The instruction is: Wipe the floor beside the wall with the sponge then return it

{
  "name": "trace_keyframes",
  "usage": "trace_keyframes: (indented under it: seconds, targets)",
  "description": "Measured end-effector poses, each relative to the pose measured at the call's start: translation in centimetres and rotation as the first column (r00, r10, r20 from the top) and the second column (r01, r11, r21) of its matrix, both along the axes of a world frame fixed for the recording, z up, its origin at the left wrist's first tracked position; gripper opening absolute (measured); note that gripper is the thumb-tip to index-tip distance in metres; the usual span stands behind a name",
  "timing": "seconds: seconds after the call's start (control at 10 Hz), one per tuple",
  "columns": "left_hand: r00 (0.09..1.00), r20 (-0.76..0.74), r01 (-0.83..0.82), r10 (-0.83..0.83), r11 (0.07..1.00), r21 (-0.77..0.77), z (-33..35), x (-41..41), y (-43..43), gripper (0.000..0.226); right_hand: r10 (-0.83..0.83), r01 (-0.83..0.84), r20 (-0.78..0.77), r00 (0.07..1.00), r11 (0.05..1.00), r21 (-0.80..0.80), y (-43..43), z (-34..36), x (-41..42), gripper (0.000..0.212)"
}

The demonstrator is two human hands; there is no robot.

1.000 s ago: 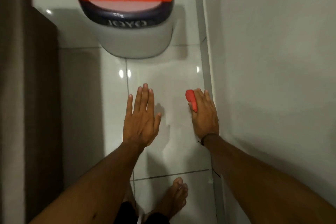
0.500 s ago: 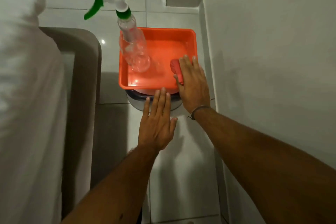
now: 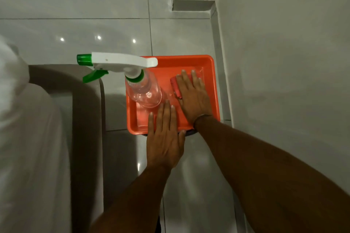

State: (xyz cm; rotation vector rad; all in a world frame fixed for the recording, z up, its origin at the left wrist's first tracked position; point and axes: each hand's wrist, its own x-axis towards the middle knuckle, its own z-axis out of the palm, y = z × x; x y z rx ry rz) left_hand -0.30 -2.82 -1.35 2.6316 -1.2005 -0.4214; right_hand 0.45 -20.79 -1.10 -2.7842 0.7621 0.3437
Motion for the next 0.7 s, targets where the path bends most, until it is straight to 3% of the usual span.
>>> trace_keyframes:
  seconds: [0.1, 0.4, 0.6, 0.7]
  targets:
    - [0.999, -0.03, -0.013, 0.014, 0.999, 0.039, -0.1, 0.3, 0.0, 0.074, 0.003, -0.002, -0.015, 1.0, 0.998, 0.066, 1.0, -0.8, -0.2, 0.076]
    - [0.995, -0.101, -0.007, 0.011, 0.999, 0.041, -0.1, 0.3, -0.2, 0.075, -0.023, 0.024, -0.01, 1.0, 0.999, 0.047, 1.7, -2.0, -0.4, 0.08]
    - [0.998, -0.049, 0.03, -0.031, 0.999, -0.022, 1.0, 0.8, 0.0, 0.074, -0.012, 0.019, -0.07, 0.997, 0.995, 0.094, 1.4, -0.2, -0.3, 0.082]
    - [0.999, -0.032, 0.039, -0.041, 0.997, -0.071, 4.0, 0.2, 0.1, 0.074, -0.071, 0.071, -0.002, 0.997, 0.996, 0.047, 2.1, 3.5, -2.3, 0.082]
